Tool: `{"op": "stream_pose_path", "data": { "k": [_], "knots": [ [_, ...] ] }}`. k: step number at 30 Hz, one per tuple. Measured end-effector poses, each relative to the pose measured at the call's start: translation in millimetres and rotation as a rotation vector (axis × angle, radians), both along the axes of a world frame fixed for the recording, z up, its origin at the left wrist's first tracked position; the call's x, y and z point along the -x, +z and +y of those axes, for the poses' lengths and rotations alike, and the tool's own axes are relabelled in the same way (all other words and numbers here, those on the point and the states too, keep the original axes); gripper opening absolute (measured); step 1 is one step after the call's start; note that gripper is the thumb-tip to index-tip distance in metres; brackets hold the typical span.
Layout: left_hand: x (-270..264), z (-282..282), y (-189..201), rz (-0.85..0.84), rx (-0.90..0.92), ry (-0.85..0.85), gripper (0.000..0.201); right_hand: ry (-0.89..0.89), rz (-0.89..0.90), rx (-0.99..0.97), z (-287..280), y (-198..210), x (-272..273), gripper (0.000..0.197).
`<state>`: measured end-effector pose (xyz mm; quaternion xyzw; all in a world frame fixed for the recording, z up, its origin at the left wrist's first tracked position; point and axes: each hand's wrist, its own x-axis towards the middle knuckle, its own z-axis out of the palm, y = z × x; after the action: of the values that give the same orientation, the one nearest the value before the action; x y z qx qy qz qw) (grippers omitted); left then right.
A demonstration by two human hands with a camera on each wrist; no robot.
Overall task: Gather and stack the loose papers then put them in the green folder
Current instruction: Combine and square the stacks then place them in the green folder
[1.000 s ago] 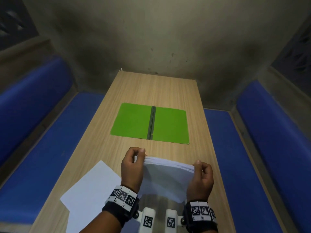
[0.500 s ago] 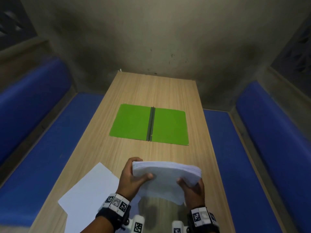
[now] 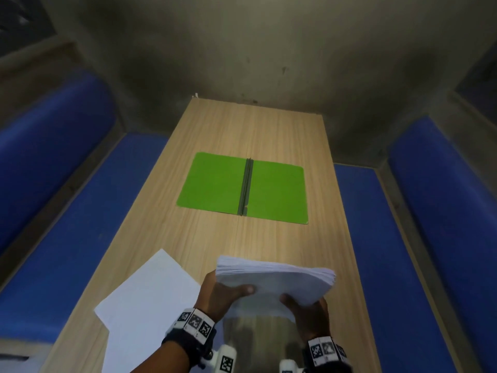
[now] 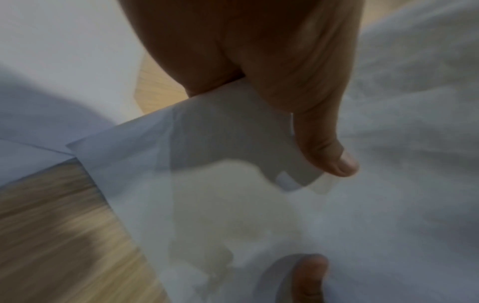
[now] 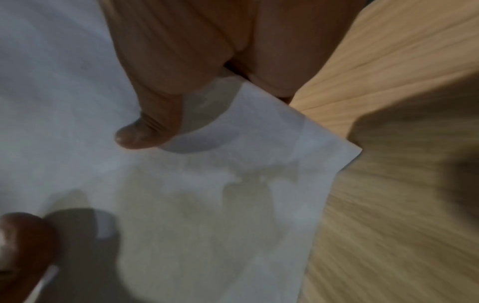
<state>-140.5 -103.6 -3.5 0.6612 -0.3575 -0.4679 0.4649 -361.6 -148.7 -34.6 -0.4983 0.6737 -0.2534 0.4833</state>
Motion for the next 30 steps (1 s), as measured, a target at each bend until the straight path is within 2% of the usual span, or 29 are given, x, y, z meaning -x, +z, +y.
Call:
{"op": "stream_pose_path", "data": {
  "k": [3,5,7,11,15,18,21,24,26,29,30],
  "knots": [
    [-2.3,-6.8,5.3,0.022,-0.024,0.038,0.036,0.072,-0.009,0.012,-6.3,3.3,-2.2,0.042],
    [-8.3,-10.2,11.5,0.089,-0.034,0.114,0.032,0.036,-0.074,0.052,-16.6,17.5,-7.2,0.019],
    [-21.1,-10.2,18.4,0.124,-0.038,0.171,0.033,0.053,-0.166,0.094,-25.7,40.6,-16.4,0.027],
    [-55.8,6.4,31.4,0.162,-0.02,0.186,0.062,0.244,-0.275,0.126,-39.1,71.2,-43.9,0.031],
    [-82.1,48.2,32.9,0.287,-0.062,0.232,0.046,0.288,-0.345,0.079,-43.7,79.0,-92.1,0.028],
    [-102.1,83.6,20.9,0.197,-0.122,0.275,0.038,0.4,-0.342,0.033,-38.5,73.2,-135.3,0.028],
    [-128.1,116.7,8.5,0.115,-0.166,0.39,0.033,0.549,-0.231,-0.014,-24.3,53.2,-176.8,0.028],
    [-163.5,159.7,-1.2,0.031,-0.225,0.524,0.028,0.59,-0.07,-0.115,-8.3,18.8,-213.9,0.034],
    [-186.6,191.8,-4.4,-0.019,-0.273,0.625,0.024,0.619,0.137,-0.155,0.5,-3.3,-231.9,0.052],
    [-210.8,234.5,-4.1,-0.002,-0.317,0.79,0.024,0.836,0.619,-0.045,15.2,-26.4,-243.9,0.089],
    [-215.7,247.3,-5.1,0.012,-0.331,0.842,0.026,0.896,0.718,-0.007,20.7,-30.7,-246.1,0.099]
  ]
}}
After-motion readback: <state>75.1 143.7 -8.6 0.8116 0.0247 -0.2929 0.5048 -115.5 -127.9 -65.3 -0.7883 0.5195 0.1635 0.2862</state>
